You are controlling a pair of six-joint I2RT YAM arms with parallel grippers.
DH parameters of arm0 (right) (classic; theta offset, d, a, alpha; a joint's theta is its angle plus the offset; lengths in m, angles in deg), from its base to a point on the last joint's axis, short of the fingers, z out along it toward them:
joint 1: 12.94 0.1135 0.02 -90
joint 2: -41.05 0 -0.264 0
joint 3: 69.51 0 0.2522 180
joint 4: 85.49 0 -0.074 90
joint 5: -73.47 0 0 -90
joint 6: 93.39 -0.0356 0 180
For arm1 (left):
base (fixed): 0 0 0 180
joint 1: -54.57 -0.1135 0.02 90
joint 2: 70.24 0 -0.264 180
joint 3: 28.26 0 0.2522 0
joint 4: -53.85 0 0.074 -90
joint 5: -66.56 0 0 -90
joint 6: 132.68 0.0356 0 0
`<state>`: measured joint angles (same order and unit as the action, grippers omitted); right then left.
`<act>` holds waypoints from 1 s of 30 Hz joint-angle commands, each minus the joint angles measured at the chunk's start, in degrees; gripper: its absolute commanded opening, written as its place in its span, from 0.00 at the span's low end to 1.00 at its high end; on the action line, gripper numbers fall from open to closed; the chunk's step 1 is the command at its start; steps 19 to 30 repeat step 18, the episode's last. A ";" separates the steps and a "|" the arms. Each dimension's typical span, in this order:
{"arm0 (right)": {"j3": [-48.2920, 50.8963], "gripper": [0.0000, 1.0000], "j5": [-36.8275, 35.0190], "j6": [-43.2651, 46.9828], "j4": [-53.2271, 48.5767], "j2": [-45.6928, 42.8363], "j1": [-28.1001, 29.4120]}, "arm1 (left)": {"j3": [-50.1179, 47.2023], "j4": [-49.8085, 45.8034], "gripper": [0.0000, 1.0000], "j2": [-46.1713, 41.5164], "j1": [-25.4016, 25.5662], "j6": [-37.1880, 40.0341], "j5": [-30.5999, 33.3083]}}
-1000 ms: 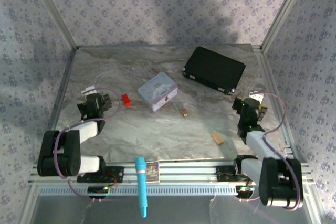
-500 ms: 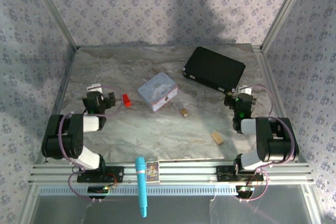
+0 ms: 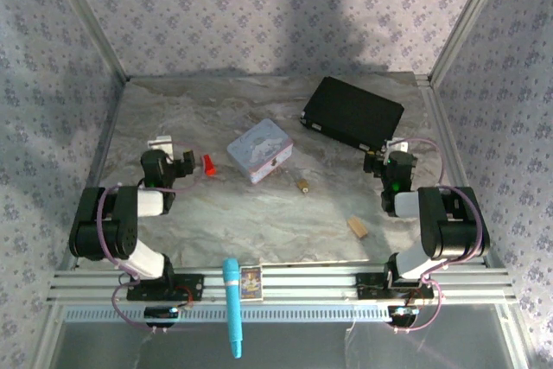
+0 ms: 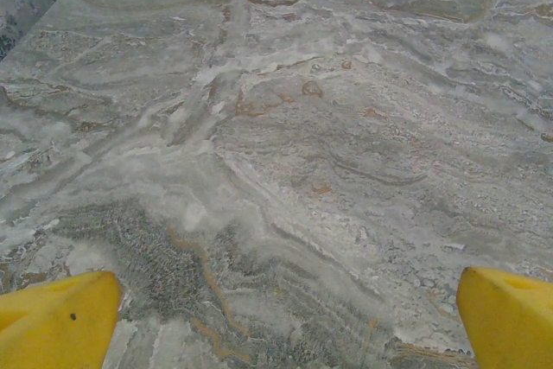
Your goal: Unlock a padlock with a key
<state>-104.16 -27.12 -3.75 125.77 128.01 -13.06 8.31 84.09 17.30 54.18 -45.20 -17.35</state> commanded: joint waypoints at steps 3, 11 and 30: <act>-1.18 0.99 0.59 0.79 1.17 0.09 -0.23 | 0.75 2.75 1.00 0.34 -0.11 0.74 -1.31; -1.13 0.99 0.61 0.79 1.13 0.07 -0.18 | 0.97 2.41 1.00 0.46 -0.04 0.86 -1.73; -1.15 0.99 0.66 0.76 1.13 0.11 -0.23 | 1.01 2.47 1.00 0.43 -0.27 0.82 -2.15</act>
